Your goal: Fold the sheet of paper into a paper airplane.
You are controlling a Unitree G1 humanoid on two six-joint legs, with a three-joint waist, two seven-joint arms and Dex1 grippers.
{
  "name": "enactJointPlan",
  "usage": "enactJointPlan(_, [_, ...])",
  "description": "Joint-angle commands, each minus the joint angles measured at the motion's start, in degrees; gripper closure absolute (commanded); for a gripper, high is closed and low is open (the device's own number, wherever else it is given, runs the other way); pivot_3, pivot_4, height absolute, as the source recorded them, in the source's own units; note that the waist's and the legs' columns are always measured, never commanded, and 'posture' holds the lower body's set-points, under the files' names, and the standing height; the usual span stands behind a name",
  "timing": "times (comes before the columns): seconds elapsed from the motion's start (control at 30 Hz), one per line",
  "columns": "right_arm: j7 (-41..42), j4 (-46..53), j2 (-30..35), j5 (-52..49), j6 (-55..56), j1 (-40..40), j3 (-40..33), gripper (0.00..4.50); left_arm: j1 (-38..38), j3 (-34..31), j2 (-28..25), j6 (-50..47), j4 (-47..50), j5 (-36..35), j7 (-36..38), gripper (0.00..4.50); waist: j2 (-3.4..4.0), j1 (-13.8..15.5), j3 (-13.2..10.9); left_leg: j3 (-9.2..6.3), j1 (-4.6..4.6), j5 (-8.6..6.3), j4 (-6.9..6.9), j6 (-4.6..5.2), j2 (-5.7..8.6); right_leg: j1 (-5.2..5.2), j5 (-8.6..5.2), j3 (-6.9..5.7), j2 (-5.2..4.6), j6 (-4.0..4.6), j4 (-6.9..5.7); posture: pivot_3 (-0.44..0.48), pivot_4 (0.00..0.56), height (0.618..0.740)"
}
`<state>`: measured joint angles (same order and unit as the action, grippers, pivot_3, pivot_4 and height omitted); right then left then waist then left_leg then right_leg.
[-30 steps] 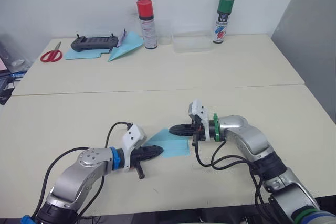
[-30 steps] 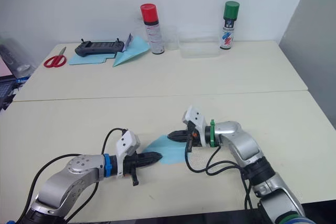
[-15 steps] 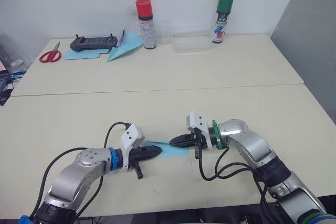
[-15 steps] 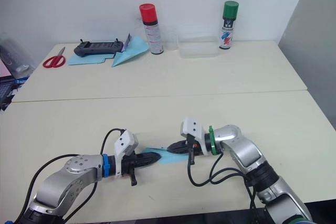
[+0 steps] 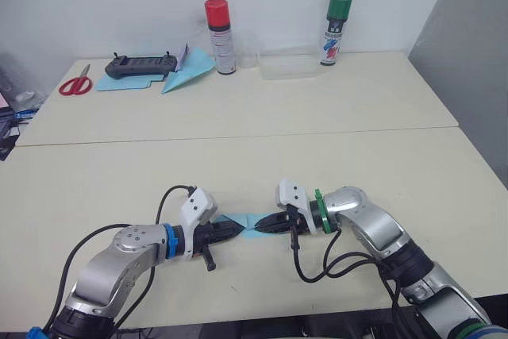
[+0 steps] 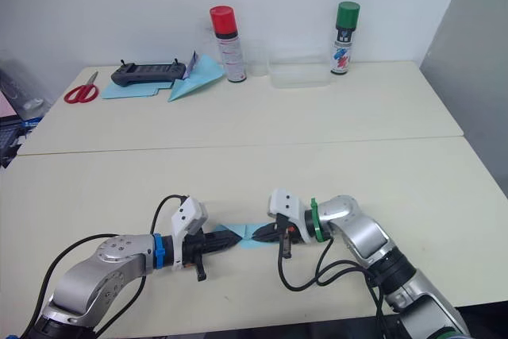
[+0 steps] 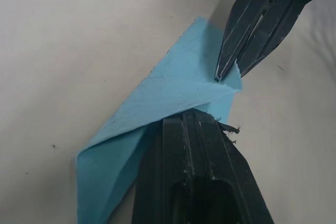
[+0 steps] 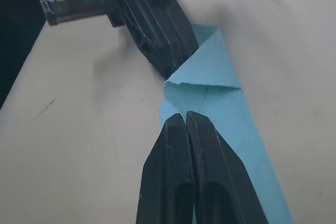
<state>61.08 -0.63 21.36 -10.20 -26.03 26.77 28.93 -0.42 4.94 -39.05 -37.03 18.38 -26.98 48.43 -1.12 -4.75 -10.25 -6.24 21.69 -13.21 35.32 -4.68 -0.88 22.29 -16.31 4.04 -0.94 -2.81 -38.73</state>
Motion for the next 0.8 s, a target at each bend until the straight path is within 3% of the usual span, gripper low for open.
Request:
enactJointPlan(0.03, [-1.89,-1.52,-0.37,1.79,0.97,0.3,-0.4,4.43,1.3,-1.15,-1.2,-2.9,-0.92,0.86,-1.84,4.5,0.0,0.0,0.0,0.0,0.0,0.0,0.0,0.0,0.0,0.0,0.0,0.0,0.0,0.0,0.0,0.0,0.15,0.74])
enactJointPlan(0.27, [-0.16,-0.85,-0.03,1.07,-0.77,0.25,0.24,4.43,1.58,-3.74,-4.28,-5.99,2.05,-2.03,0.15,4.5,-0.04,-0.02,-0.02,0.0,-0.01,0.0,-0.01,0.0,0.0,0.0,0.0,0.0,0.0,0.0,0.0,0.0,0.15,0.74])
enactJointPlan(0.4, [0.3,-0.95,0.28,1.27,-0.84,0.71,0.51,4.43,2.15,-12.04,-11.06,-11.76,5.8,-10.37,5.18,4.5,-0.22,-0.06,-0.2,-0.01,0.0,0.0,-0.14,0.0,-0.06,0.08,-0.04,-0.03,0.03,0.07,-0.02,0.0,0.15,0.74])
enactJointPlan(0.53, [0.67,-1.08,0.67,1.32,-0.8,0.87,0.43,4.43,-3.3,-19.82,-9.11,-17.35,5.32,-20.4,3.11,4.5,-0.32,0.19,-0.31,-0.09,0.07,0.0,-0.17,-0.01,-0.05,0.08,-0.06,-0.13,0.01,0.1,0.04,0.0,0.15,0.74])
enactJointPlan(0.6, [0.82,-1.13,0.83,1.32,-0.81,0.89,0.44,4.43,-5.51,-20.08,-7.41,-18.16,5.02,-21.45,1.13,4.5,-0.34,0.27,-0.31,-0.13,0.07,0.01,-0.17,-0.01,-0.04,0.05,-0.05,-0.18,0.0,0.09,0.08,0.0,0.15,0.74])
enactJointPlan(0.8, [1.02,-1.03,0.84,1.23,-1.37,1.12,0.52,4.43,-7.63,-9.81,-2.01,-14.12,4.72,-12.88,-4.91,4.5,-0.32,0.22,-0.33,-0.08,0.11,0.0,-0.18,-0.03,0.02,0.03,-0.04,-0.12,-0.05,0.01,0.17,0.0,0.15,0.74])
